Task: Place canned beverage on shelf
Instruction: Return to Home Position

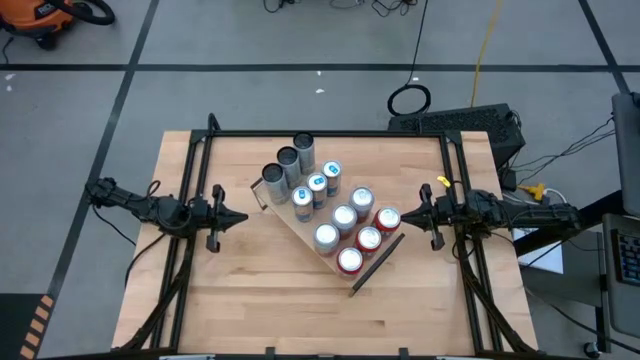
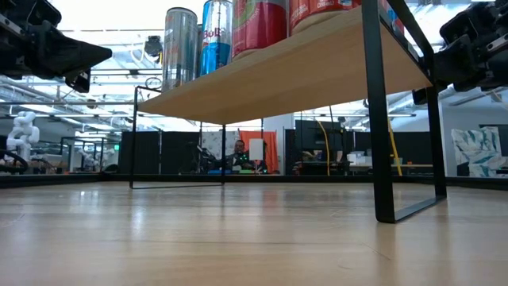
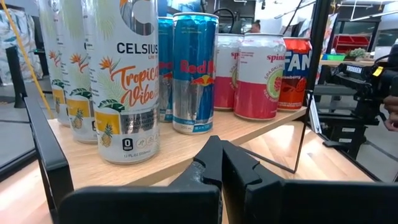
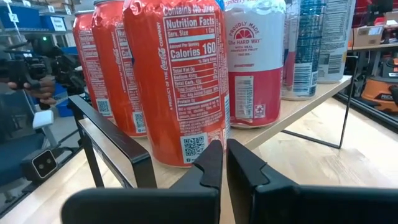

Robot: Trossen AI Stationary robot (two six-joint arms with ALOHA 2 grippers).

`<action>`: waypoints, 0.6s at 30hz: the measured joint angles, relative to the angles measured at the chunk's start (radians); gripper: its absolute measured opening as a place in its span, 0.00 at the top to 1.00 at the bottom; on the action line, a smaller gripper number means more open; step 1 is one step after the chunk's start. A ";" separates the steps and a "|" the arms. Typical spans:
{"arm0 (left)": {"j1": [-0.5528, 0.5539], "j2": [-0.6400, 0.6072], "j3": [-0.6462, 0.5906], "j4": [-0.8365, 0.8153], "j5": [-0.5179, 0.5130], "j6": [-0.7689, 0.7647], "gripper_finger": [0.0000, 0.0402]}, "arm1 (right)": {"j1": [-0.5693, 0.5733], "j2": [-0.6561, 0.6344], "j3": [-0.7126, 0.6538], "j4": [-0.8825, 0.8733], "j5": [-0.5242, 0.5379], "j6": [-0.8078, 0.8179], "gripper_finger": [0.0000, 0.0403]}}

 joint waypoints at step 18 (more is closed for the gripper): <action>0.197 0.000 0.000 -0.039 0.289 0.017 1.00 | 0.000 0.000 0.000 0.000 0.000 -0.006 1.00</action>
